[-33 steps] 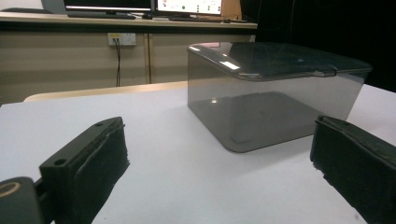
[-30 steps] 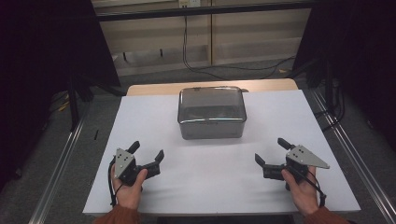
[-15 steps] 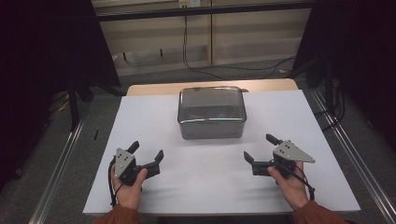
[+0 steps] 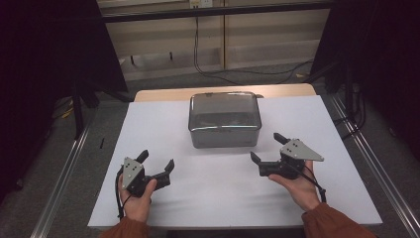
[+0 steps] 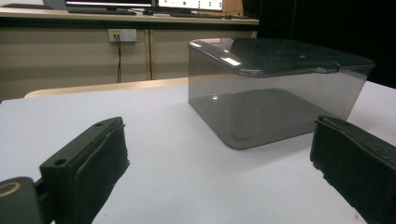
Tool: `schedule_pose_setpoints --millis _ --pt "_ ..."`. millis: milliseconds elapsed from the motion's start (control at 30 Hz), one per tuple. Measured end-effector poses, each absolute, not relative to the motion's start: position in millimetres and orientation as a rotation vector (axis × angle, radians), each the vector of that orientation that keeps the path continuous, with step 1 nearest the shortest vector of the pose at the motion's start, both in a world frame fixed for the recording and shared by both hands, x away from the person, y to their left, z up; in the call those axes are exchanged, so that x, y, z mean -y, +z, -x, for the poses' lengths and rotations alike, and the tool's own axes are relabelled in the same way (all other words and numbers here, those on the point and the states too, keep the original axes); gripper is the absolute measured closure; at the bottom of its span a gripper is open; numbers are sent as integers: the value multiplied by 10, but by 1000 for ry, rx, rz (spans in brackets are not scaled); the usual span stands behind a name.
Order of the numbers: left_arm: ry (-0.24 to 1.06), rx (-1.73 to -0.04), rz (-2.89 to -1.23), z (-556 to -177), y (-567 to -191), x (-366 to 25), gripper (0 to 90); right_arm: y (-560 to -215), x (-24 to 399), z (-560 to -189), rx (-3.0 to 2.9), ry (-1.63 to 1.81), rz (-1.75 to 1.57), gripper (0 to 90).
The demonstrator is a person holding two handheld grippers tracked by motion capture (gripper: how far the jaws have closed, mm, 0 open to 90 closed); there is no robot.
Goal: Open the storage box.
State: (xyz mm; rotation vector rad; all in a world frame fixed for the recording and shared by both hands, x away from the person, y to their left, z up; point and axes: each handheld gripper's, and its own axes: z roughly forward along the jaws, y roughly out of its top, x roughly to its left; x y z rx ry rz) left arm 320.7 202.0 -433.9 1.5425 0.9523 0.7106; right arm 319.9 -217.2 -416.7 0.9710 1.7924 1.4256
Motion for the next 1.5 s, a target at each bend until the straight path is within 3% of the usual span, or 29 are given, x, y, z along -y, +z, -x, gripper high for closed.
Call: schedule_pose_setpoints --millis 900,1167,1500 --pt "685 -954 -1560 -3221 -4348 -2003 38 -4061 1683 -3532 -1874 1298 -721 40" --pt "690 -955 -1572 -3226 -4348 -2013 38 -4081 1549 -3616 -1905 1199 -616 121" --pt "697 -958 -1579 -3226 -4350 -2015 38 -4101 1388 -3672 -1904 1042 -452 146"
